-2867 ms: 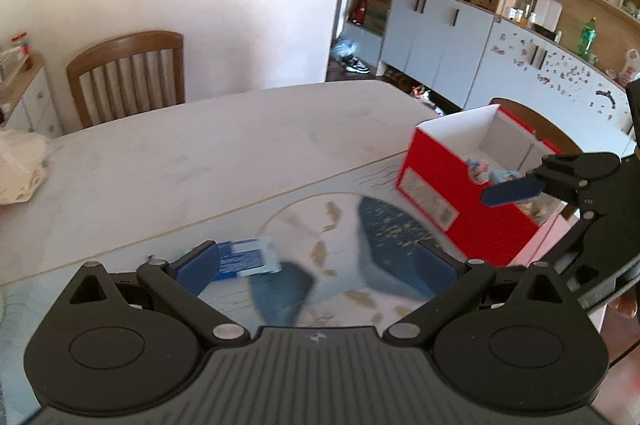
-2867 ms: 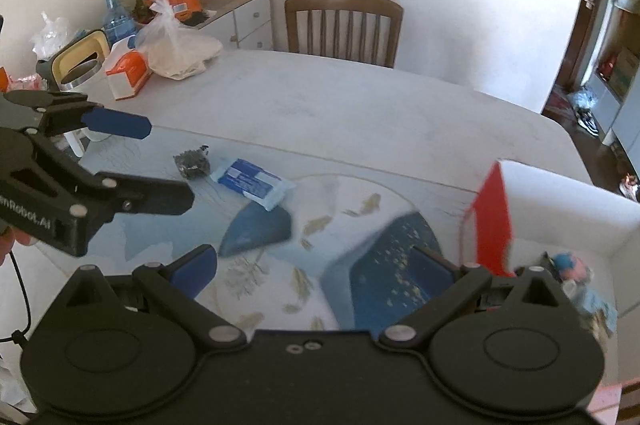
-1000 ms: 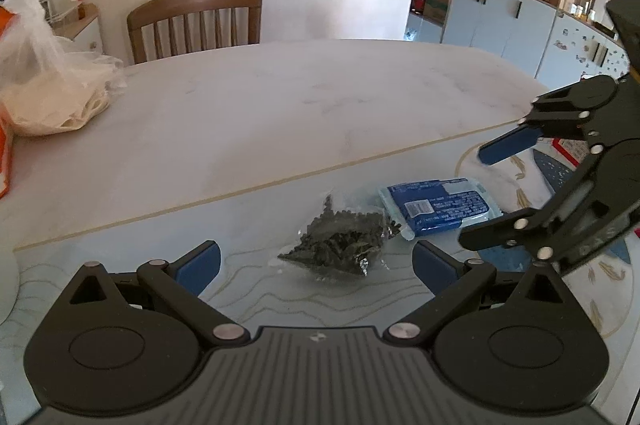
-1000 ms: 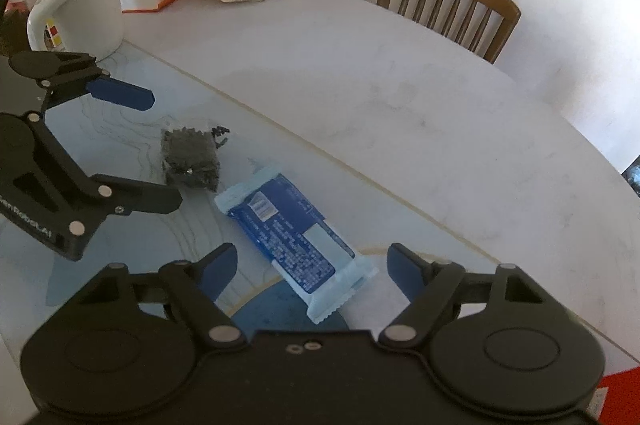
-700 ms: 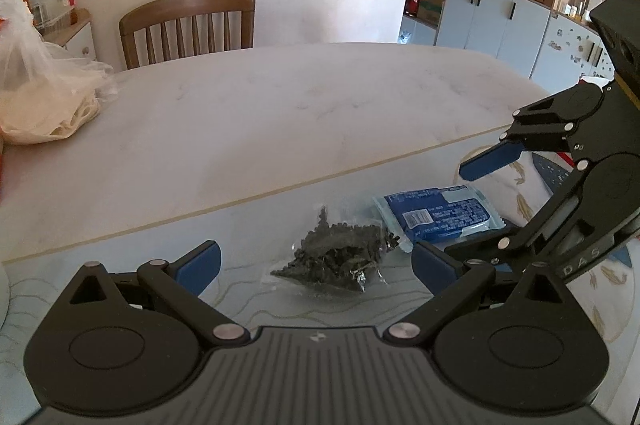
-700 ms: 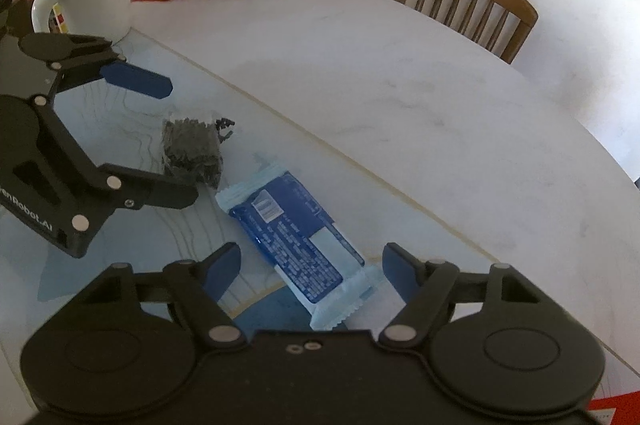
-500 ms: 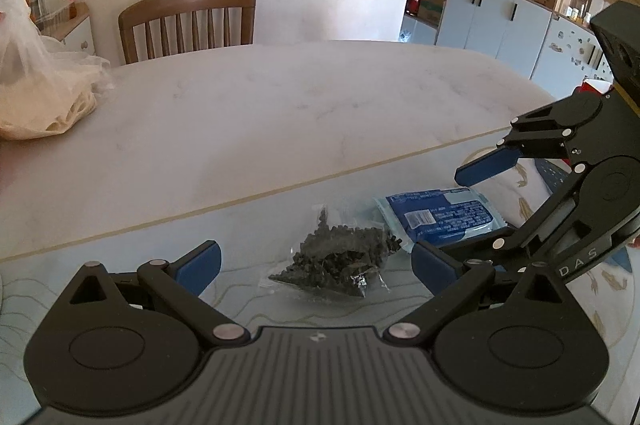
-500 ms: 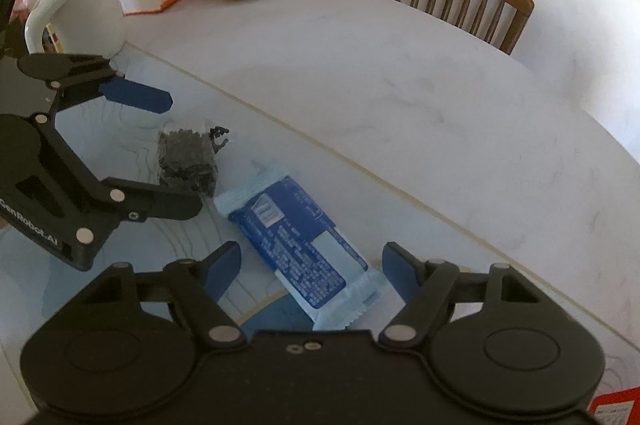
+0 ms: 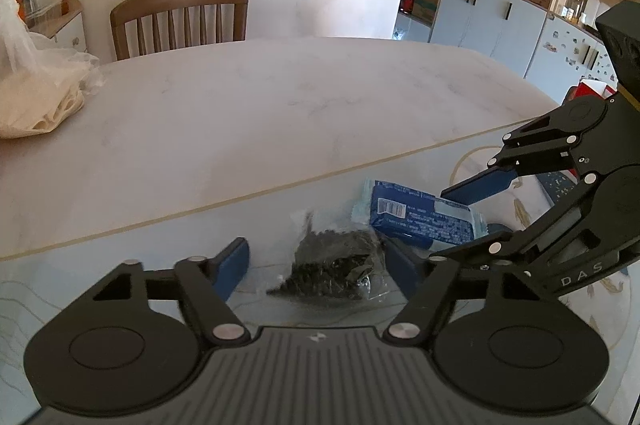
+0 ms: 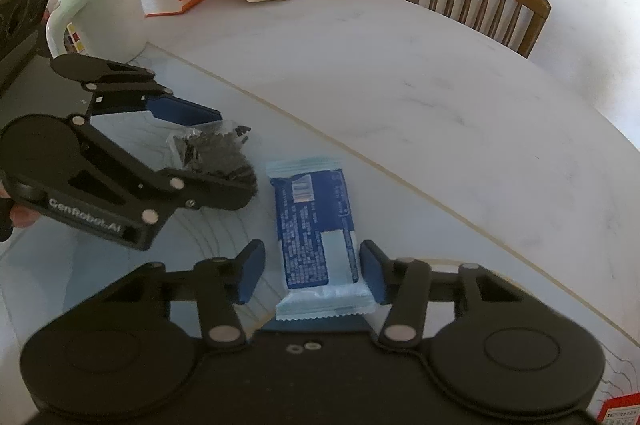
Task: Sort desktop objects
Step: 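Grasp the dark crumpled bag with the left tool while the right tool grasps the blue bar, then carry the dark bag and blue bar with both tools over the shoebox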
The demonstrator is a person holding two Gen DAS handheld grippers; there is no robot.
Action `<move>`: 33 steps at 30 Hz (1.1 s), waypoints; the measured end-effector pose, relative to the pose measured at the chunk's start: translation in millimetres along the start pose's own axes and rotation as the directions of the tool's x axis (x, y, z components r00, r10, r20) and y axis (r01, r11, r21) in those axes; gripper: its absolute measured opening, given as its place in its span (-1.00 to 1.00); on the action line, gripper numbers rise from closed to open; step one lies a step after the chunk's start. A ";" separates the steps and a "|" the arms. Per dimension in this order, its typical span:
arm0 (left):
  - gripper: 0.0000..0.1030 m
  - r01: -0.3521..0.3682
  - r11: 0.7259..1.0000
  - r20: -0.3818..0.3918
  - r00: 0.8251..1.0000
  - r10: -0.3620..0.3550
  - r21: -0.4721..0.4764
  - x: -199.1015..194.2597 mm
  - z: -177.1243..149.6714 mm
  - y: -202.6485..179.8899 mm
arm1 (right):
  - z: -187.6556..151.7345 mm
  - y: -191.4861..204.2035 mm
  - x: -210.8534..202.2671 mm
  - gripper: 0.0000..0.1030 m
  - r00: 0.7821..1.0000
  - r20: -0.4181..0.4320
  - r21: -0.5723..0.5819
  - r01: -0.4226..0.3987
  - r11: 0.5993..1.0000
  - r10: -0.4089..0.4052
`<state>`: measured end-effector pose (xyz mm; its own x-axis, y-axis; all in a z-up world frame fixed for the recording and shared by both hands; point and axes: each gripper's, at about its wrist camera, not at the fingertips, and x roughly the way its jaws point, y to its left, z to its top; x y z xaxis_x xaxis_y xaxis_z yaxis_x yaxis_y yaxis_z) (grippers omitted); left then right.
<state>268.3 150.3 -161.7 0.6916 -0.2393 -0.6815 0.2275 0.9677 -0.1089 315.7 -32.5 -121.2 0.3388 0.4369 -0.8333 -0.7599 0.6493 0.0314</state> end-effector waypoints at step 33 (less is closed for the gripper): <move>-0.12 0.001 1.000 -0.041 0.999 0.000 0.016 -20.9 -9.5 -12.7 | -16.7 23.3 -24.7 -0.30 0.994 -0.048 0.106 0.103 0.989 -0.099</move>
<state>244.4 143.8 -153.0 0.6629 -0.2360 -0.7105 0.2387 0.9661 -0.0982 280.3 -38.5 -109.1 0.3852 0.3406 -0.8577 -0.6576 0.7534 0.0038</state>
